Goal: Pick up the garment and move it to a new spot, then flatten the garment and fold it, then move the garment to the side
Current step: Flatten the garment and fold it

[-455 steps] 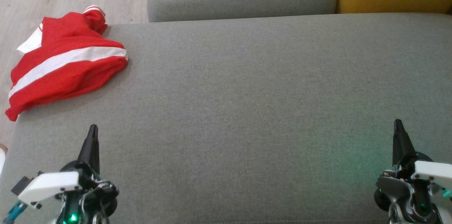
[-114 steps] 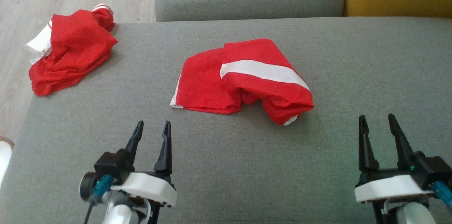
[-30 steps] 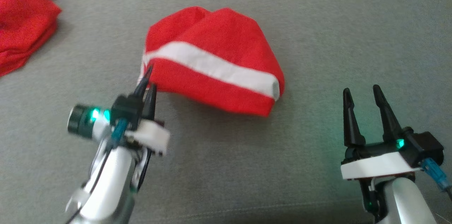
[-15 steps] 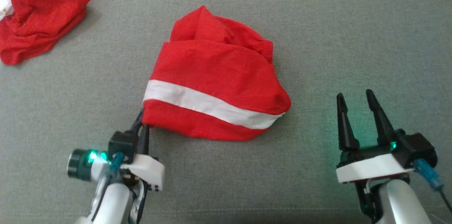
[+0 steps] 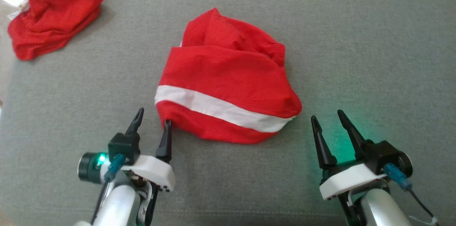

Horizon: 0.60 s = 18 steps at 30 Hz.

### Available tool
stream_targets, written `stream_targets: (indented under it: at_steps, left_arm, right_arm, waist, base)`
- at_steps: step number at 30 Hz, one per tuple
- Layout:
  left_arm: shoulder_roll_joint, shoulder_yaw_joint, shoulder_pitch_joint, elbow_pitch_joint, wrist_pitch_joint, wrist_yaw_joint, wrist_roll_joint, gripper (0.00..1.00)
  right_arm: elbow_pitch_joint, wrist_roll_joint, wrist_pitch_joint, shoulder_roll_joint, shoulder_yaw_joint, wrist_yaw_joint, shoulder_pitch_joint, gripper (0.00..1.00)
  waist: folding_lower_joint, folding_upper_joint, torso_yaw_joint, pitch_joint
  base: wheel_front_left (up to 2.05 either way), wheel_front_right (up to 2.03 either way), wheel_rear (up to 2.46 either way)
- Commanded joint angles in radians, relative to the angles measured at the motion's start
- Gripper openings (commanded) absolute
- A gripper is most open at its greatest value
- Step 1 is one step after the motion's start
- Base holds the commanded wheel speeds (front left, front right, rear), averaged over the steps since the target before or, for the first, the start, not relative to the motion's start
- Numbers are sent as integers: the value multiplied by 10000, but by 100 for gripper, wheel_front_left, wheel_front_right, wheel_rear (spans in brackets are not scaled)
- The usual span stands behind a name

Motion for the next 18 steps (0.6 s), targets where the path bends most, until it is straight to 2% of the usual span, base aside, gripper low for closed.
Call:
stream_targets:
  at_steps: [1,8,18]
  left_arm:
    - [17,446,-98,-594,-78,-160,-128,100]
    - [-188,805,741,-2142,-78,-697,-462,100]
    - [-355,1073,1362,-3206,-78,-703,-558,100]
  right_arm:
    - [-122,-83,-65,-45,315,75,-397,100]
    - [884,-69,-65,-45,521,75,-678,100]
    - [1658,134,-65,-45,245,75,-1036,100]
  waist:
    - [0,0,154,-101]
    - [0,0,858,-337]
    - [0,0,1753,-309]
  base:
    - [0,0,0]
    - [0,0,0]
    - [0,0,0]
